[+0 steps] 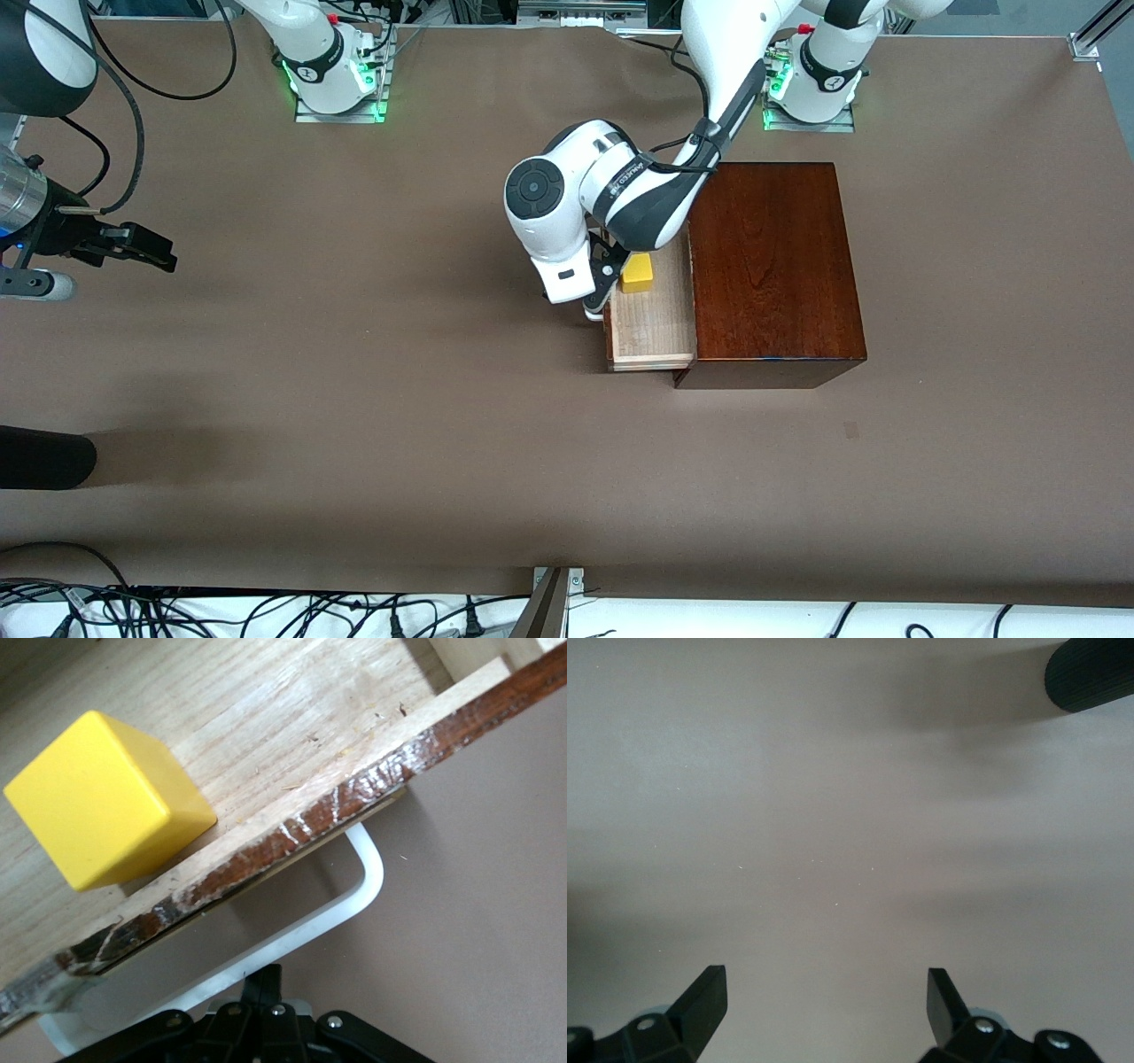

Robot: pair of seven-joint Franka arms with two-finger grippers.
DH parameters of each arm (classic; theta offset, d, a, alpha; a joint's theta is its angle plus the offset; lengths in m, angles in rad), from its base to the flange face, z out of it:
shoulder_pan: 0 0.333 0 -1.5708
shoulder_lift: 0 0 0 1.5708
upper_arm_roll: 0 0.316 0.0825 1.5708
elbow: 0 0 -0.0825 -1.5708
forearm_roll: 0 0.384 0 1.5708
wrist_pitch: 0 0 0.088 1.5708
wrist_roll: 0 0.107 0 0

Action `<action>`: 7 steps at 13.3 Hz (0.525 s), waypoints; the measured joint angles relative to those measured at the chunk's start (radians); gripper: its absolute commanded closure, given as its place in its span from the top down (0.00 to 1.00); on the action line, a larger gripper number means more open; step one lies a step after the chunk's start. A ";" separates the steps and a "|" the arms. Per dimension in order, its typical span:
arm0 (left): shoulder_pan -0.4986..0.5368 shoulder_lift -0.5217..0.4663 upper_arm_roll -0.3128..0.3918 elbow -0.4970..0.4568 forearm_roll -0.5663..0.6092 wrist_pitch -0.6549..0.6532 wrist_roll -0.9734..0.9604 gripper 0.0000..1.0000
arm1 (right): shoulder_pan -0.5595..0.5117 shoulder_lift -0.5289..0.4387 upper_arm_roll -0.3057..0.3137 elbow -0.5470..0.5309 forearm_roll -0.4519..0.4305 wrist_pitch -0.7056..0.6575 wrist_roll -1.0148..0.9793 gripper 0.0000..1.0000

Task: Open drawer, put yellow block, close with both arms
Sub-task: 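Push the drawer shut into the box with the left gripper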

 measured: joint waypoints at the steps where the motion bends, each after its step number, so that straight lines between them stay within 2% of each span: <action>1: 0.002 0.000 -0.001 0.002 -0.001 -0.003 0.017 0.00 | 0.000 0.000 0.000 0.000 0.000 0.000 0.000 1.00; 7: 0.028 0.000 -0.011 0.015 -0.016 -0.047 0.062 0.00 | 0.000 0.000 0.001 0.000 0.000 0.002 0.000 1.00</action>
